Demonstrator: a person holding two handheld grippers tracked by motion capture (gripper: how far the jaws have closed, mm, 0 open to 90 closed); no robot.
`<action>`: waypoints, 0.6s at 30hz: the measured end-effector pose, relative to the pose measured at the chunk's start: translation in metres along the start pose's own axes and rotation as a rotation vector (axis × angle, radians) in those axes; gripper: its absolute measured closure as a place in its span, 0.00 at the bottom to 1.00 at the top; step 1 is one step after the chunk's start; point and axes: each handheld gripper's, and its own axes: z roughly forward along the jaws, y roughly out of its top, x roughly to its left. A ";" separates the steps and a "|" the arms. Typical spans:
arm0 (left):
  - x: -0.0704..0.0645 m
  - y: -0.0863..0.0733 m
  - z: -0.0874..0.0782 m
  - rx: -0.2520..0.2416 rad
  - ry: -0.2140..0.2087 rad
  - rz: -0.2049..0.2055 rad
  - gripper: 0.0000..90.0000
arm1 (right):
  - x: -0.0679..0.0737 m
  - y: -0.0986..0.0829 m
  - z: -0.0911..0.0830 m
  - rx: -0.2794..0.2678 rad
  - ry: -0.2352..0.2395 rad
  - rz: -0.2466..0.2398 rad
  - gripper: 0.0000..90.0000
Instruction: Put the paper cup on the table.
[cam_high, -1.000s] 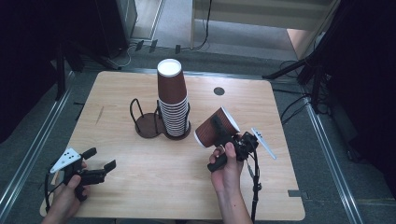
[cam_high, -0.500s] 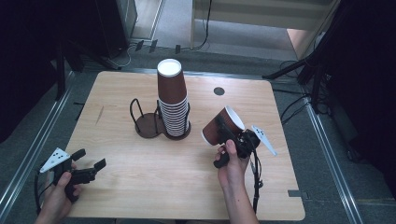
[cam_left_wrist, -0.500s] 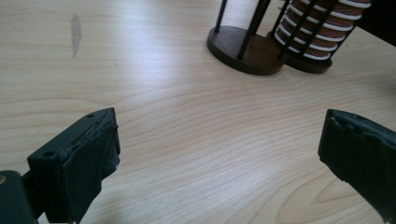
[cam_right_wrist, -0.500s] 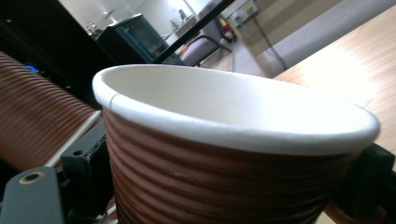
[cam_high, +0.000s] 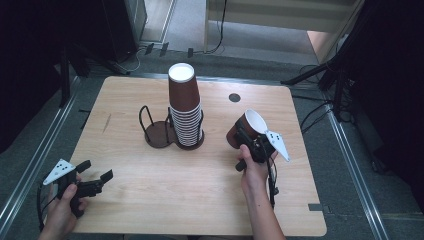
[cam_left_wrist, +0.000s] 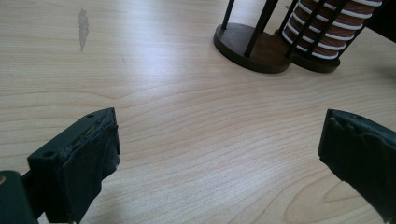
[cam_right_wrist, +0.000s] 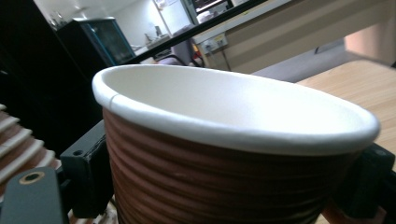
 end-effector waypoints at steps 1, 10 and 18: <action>0.000 0.000 0.000 0.001 0.001 -0.001 0.00 | -0.001 -0.001 0.002 0.000 -0.013 -0.020 0.13; 0.001 0.000 0.000 0.003 -0.001 -0.011 0.00 | -0.006 -0.010 0.018 -0.033 -0.087 -0.231 0.13; 0.001 0.000 0.000 0.001 -0.004 -0.008 0.00 | -0.015 -0.012 0.032 -0.044 -0.133 -0.365 0.13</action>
